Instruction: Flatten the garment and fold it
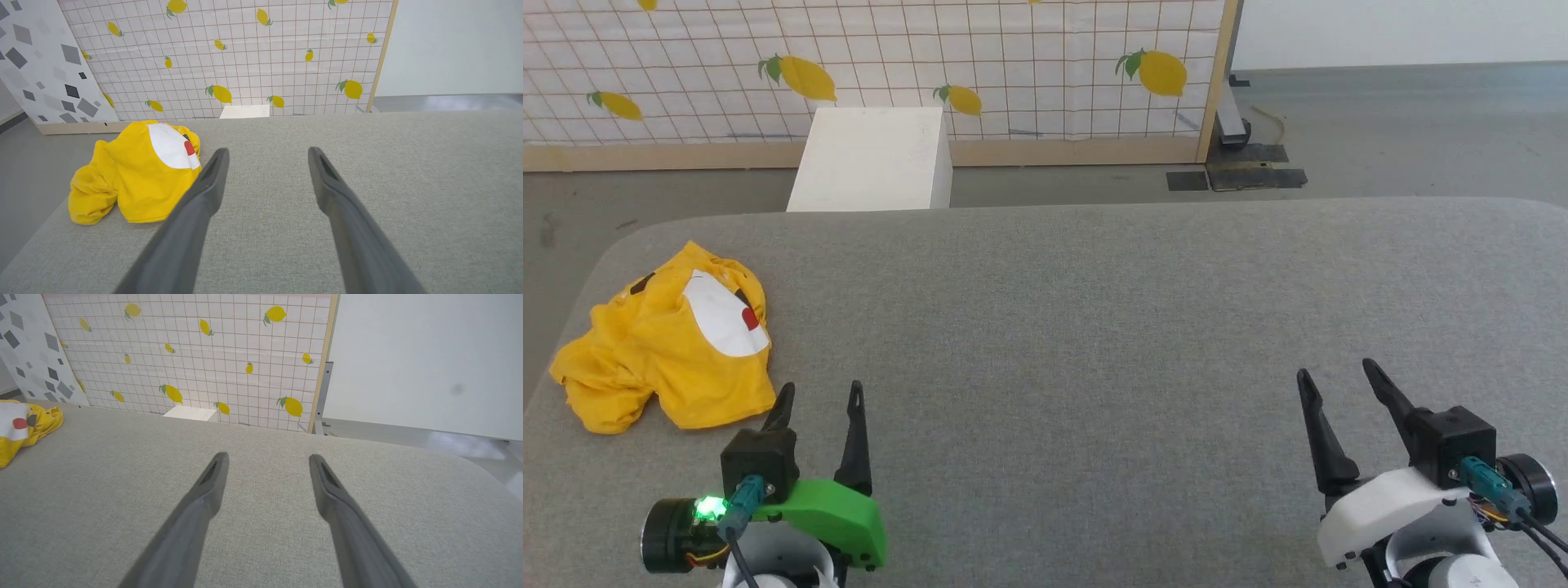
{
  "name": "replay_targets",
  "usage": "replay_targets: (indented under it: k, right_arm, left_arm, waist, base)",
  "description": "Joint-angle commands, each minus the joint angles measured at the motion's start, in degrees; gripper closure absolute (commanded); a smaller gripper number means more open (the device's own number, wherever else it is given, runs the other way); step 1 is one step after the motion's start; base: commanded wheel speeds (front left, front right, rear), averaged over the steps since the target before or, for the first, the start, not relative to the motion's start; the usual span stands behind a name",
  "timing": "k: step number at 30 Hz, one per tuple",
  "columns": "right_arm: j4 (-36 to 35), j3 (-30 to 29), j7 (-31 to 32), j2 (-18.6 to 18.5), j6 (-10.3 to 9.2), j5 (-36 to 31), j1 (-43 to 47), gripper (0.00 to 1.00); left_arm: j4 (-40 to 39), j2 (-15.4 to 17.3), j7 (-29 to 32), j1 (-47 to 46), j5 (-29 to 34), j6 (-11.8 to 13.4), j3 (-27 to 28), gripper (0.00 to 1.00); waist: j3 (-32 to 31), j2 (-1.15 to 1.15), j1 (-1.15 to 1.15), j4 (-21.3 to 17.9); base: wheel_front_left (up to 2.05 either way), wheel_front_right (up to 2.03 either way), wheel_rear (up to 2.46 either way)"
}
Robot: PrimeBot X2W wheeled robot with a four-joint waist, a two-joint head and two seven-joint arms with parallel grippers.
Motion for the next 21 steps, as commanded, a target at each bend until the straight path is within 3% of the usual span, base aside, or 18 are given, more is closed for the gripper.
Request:
replay_targets:
  k: [1, 21]
  right_arm:
    - [0.2, -0.3, -0.7, 0.0, -0.01, 0.9, 0.2, 0.0]
    - [1.6, -2.3, -3.1, 0.0, -0.02, 4.1, 0.8, 0.0]
  left_arm:
    - [-0.3, 0.0, -0.7, 0.4, -0.5, -0.3, 0.3, 0.0]
    - [-1.3, -0.1, -3.0, 1.5, -2.3, -0.9, 1.4, 0.0]
  waist:
    - [0.0, 0.0, 0.0, 0.0]
    - [0.1, 0.0, 0.0, 0.3]
  base:
    - [0.0, 0.0, 0.0]
    - [0.0, 0.0, 0.0]
